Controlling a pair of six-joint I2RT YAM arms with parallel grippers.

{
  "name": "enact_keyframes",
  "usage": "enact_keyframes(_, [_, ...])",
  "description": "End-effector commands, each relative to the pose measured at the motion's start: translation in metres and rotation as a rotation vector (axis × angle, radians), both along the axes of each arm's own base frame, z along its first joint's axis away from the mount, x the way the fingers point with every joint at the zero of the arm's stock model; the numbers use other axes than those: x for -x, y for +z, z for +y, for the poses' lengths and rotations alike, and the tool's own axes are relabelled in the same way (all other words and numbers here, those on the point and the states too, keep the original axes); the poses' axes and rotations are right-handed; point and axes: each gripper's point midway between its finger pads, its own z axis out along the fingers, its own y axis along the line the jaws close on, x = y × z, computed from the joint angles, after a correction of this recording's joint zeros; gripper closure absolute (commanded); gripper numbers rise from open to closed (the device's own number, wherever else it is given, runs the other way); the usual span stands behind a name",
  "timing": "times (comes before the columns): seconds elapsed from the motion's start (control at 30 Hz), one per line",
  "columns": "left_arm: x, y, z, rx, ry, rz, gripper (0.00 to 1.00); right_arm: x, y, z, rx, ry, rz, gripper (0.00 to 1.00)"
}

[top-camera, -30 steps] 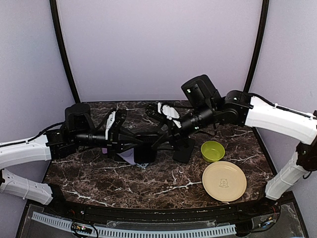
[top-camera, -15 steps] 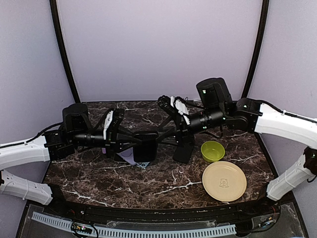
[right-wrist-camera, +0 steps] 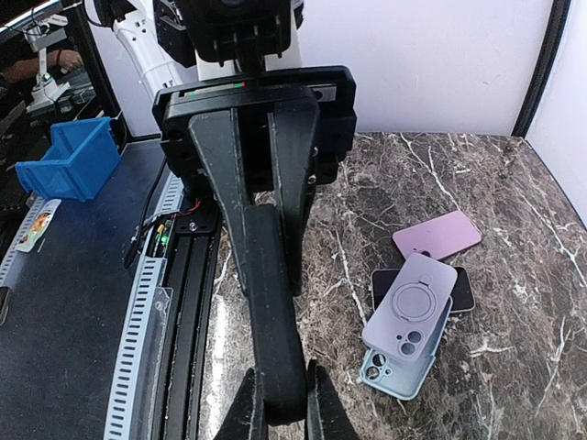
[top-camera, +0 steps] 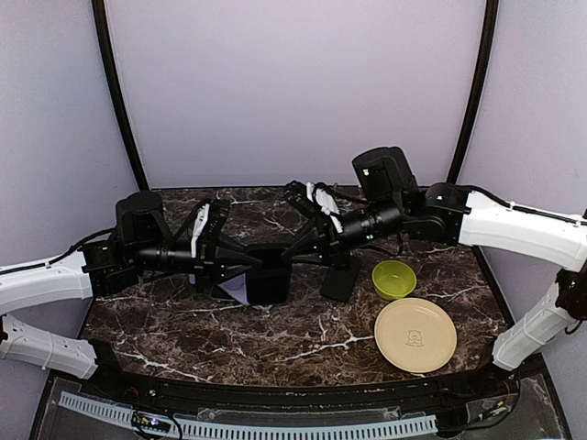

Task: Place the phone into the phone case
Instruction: Press the top right corner of the phone case, then pass from the left arm to the right

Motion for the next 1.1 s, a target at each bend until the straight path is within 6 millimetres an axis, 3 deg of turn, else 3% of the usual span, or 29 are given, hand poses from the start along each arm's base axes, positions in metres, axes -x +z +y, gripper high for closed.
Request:
enact_keyframes(0.0, [0.000,0.051,0.005,0.170,0.017,-0.085,1.00,-0.003,0.020,0.004,-0.074,-0.016,-0.009,0.70])
enact_keyframes(0.07, [-0.002,0.063,0.013,0.227,0.020,-0.078,1.00,-0.002,0.017,0.003,-0.084,-0.018,0.003,0.56])
enact_keyframes(0.23, [-0.004,0.077,0.026,0.321,-0.009,-0.018,1.00,0.000,0.008,0.008,-0.091,-0.003,0.059,0.54])
enact_keyframes(0.4, [-0.002,0.079,0.027,0.337,-0.046,0.007,1.00,0.001,0.009,0.013,-0.124,0.010,0.077,0.70])
enact_keyframes(0.57, [0.000,0.081,0.028,0.347,-0.057,0.009,1.00,-0.002,0.003,0.021,-0.113,0.012,0.104,0.68])
enact_keyframes(0.73, [0.000,0.081,0.029,0.346,-0.051,0.005,1.00,0.000,0.005,0.021,-0.126,0.023,0.106,0.94])
enact_keyframes(0.87, [-0.005,0.079,0.030,0.338,-0.014,0.001,1.00,-0.007,0.013,0.017,-0.146,-0.023,0.103,0.98])
enact_keyframes(0.9, [-0.012,0.077,0.030,0.333,0.025,0.003,0.98,-0.011,0.013,0.017,-0.143,-0.048,0.102,1.00])
enact_keyframes(0.93, [-0.014,0.078,0.032,0.335,0.047,-0.002,0.87,-0.019,0.012,0.015,-0.136,-0.092,0.104,1.00])
enact_keyframes(0.97, [-0.022,0.077,0.035,0.333,0.101,-0.013,0.68,-0.026,0.010,0.013,-0.127,-0.129,0.119,1.00])
enact_keyframes(1.03, [-0.037,0.076,0.041,0.329,0.206,-0.025,0.47,-0.043,0.005,0.009,-0.113,-0.204,0.157,1.00])
enact_keyframes(1.07, [-0.043,0.075,0.044,0.327,0.245,-0.026,0.44,-0.052,0.001,0.005,-0.108,-0.242,0.184,1.00])
